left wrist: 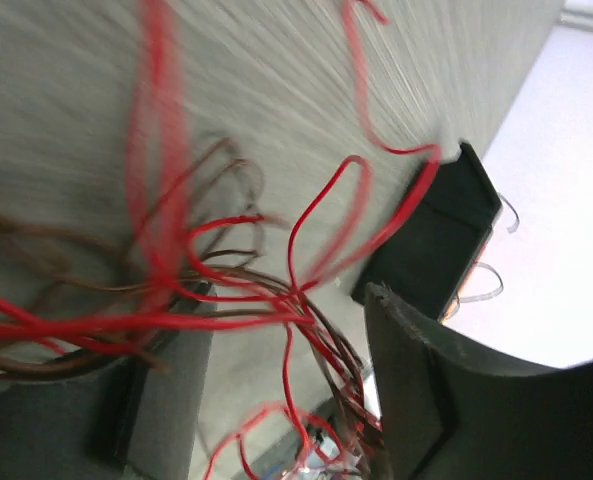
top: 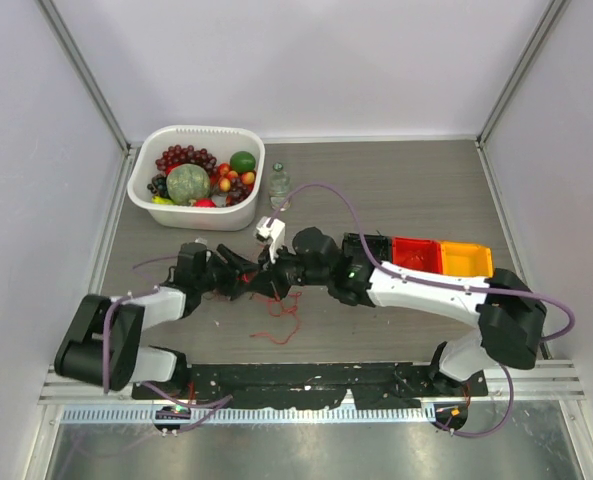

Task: Untangle the cables

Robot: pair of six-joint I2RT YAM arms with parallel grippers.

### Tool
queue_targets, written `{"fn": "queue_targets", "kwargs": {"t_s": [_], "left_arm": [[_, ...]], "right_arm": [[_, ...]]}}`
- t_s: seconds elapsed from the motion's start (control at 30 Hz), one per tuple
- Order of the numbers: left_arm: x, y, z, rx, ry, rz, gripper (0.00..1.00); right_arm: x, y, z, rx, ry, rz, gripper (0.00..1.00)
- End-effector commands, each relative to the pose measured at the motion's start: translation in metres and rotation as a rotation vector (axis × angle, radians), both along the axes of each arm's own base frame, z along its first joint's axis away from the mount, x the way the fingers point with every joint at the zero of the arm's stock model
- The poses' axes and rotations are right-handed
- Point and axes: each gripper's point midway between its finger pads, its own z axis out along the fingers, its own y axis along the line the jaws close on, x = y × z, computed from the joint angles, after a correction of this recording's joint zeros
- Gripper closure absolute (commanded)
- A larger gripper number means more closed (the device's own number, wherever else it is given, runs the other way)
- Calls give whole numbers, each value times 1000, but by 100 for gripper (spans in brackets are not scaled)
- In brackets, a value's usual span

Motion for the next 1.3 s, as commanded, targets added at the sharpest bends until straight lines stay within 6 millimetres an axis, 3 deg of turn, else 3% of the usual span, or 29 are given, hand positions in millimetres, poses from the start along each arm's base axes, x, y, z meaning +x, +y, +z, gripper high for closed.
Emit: {"fn": "queue_targets", "kwargs": {"t_s": [0.0,0.03,0.1,0.13,0.17,0.2,0.33,0.37,0.43,0.57,0.6,0.73,0.83,0.97,1.1,1.13,1.17,1.27], "left_arm": [[39,24,-3,-66,-47,87,44],[47,28,0,-99,-69,89,53],[52,34,-6,-115,-47,100,59],[53,38,-9,-112,-41,105,60],[53,42,-12,-108,-33,112,61],[53,47,-15,-101,-24,127,61],[53,59,-14,-69,-27,151,60],[56,73,-14,-55,-30,191,60],[55,80,-13,-32,-26,204,60],[54,91,-3,23,-42,221,60],[51,93,-1,39,-36,225,59],[49,109,37,157,-126,255,47],[38,125,67,257,-183,296,32],[18,128,95,319,-237,278,13],[0,122,110,335,-272,215,9],[-3,118,116,329,-296,195,9],[-7,115,119,326,-311,174,9],[-16,105,131,294,-361,121,9]], "right_arm": [[-14,0,128,256,-95,57,99],[-17,-5,150,293,-119,58,99],[-19,-14,197,356,-173,50,99],[-20,-22,230,395,-217,39,99],[-20,-27,247,416,-244,30,99],[-20,-39,278,449,-283,-5,99],[-21,-76,352,569,-406,-88,99],[-20,-81,360,581,-420,-106,99],[-19,-92,378,603,-459,-141,99],[2,-100,386,550,-538,-245,99],[4,-99,384,541,-542,-249,99],[28,-79,350,457,-515,-267,99],[32,-62,318,403,-470,-235,99],[34,-59,279,358,-406,-240,99],[27,-63,217,264,-297,-230,99],[23,-69,191,226,-253,-235,99],[22,-73,182,215,-236,-243,99],[14,-95,125,115,-154,-287,99]]}}
